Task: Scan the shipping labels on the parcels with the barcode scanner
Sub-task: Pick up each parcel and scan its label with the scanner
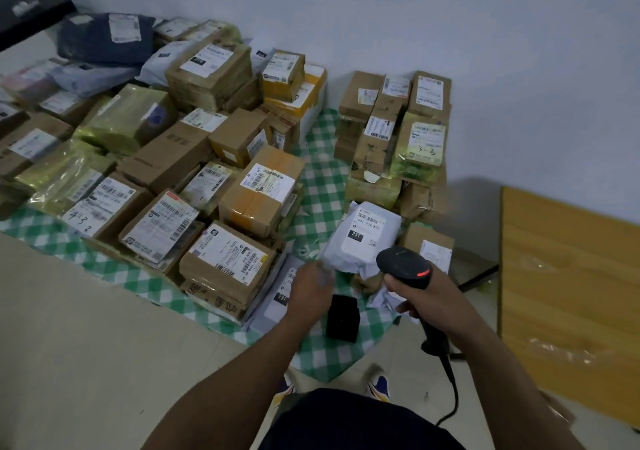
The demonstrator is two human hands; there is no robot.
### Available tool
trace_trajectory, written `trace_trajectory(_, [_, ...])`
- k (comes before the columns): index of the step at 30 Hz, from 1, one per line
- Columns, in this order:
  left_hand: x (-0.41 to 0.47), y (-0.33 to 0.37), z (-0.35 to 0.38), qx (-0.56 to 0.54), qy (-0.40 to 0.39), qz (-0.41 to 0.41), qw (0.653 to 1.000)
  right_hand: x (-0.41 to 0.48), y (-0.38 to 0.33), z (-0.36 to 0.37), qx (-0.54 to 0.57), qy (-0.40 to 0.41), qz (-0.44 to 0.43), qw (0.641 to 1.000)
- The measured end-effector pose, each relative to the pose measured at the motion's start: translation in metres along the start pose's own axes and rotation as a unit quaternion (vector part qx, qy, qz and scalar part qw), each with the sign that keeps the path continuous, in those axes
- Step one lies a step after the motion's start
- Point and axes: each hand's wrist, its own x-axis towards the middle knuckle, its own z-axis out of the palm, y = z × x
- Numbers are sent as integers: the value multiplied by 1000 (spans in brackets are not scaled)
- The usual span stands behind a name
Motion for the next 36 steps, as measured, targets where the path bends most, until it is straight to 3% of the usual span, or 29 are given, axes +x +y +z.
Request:
trace_trajectory(3, [40, 34, 6, -69, 18, -51, 996, 0, 10, -13, 6, 13, 10, 1000])
trace_trajectory(6, [70, 51, 11, -115, -13, -93, 989, -1, 12, -23, 8, 22, 8, 1000])
trace_trajectory(15, [95, 39, 8, -98, -11, -193, 976, 1, 18, -34, 2, 32, 19, 999])
trace_trajectory(27, [69, 17, 19, -113, 2, -86, 990, 6, 21, -31, 11, 36, 12, 999])
trace_trajectory(36, [33, 33, -6, -245, 39, -64, 967, 4, 28, -28, 68, 48, 14, 996])
